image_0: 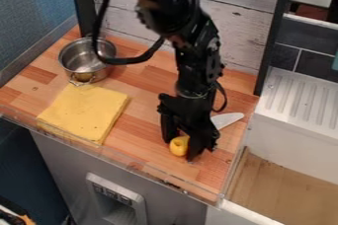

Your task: Move the knife into right side of the towel

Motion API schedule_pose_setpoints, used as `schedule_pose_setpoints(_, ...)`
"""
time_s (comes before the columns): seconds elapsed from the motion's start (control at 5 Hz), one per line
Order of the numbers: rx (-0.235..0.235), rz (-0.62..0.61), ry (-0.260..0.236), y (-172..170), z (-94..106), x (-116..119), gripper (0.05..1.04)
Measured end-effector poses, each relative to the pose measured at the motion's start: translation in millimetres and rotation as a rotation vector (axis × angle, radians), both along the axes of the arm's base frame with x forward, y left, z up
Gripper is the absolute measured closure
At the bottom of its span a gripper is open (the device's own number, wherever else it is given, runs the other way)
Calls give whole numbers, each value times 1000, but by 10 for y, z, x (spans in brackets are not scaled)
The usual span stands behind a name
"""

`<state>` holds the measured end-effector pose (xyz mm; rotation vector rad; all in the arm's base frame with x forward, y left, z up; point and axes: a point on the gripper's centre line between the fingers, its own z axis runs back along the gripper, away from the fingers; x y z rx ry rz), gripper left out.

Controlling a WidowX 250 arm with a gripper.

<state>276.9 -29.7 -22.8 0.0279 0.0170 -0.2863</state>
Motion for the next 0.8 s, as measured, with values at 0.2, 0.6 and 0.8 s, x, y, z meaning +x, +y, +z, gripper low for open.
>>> schedule_pose_setpoints(0.2, -22, 14, -3, -11, 8, -16, 561)
schedule_pose_setpoints(0.6, -66, 75, 14, -91, 239, -161, 562)
schedule_pose_setpoints(0.8, -113, 82, 7, -159, 420, -222, 561)
